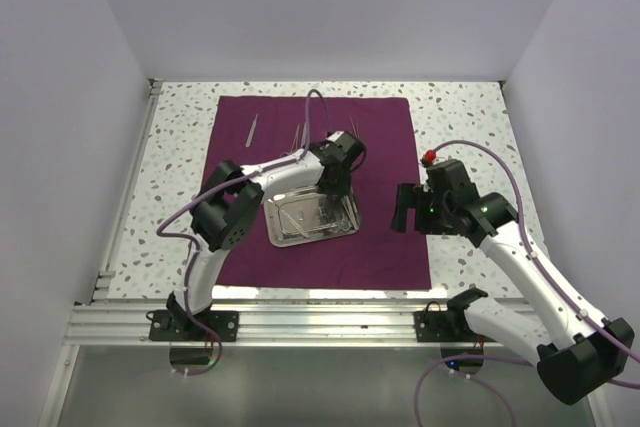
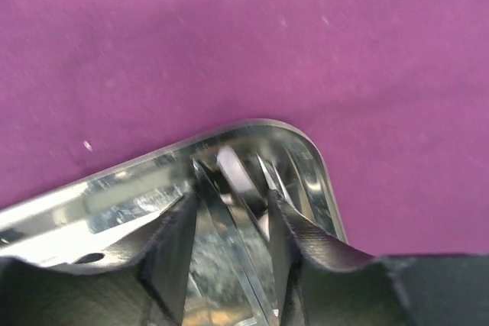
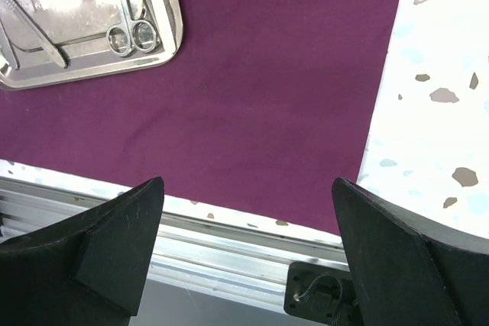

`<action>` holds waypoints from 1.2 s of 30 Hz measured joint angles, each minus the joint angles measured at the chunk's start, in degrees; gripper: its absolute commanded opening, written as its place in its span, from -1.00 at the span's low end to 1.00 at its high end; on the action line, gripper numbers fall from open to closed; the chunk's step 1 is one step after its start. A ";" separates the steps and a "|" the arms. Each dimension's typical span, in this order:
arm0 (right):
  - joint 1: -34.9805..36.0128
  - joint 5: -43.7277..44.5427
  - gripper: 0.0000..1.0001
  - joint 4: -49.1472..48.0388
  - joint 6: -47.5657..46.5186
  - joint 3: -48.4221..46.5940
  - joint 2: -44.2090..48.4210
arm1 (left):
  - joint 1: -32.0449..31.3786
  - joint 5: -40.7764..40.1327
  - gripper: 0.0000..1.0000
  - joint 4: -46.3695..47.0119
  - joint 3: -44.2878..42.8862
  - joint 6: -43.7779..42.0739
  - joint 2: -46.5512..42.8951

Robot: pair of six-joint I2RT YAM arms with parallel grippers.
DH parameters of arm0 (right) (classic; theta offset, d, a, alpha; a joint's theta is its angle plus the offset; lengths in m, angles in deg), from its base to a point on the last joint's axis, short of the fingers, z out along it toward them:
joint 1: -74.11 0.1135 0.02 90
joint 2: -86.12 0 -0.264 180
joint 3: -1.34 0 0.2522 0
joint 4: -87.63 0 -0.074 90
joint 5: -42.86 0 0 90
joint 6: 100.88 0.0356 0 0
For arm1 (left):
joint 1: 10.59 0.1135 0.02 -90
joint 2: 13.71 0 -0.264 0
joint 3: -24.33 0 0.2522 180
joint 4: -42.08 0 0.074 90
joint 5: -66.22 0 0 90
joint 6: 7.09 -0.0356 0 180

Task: Open and lay out the surgical kit
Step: Pick up the medical item from the container.

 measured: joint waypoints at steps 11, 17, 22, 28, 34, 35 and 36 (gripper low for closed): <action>-0.02 0.02 0.90 -0.07 0.02 0.00 -0.15 | 0.07 -5.07 -0.38 -3.52 -3.41 -0.11 2.51; 0.00 0.02 0.91 -0.33 0.04 0.00 -1.40 | 0.07 -5.46 -0.97 -3.50 -3.28 -0.79 2.49; -0.02 -0.15 0.90 -0.94 0.11 0.00 -2.93 | 0.07 -5.25 -1.00 -3.63 -3.52 -1.88 2.54; -0.02 -0.87 0.90 -2.12 0.31 0.00 -5.60 | 0.44 -4.11 -1.00 -5.57 -5.68 -3.34 3.23; 0.00 -1.31 0.90 -3.80 0.74 -0.26 -8.02 | 1.07 -1.75 -1.00 -8.55 -10.67 -4.42 3.23; 0.00 -1.33 0.90 -4.13 0.79 -0.26 -8.41 | 1.27 -1.27 -1.00 -9.14 -12.11 -4.63 3.23; -0.02 -1.38 0.89 -4.42 0.90 -0.28 -8.79 | 1.44 -0.87 -1.00 -9.53 -13.49 -4.83 3.23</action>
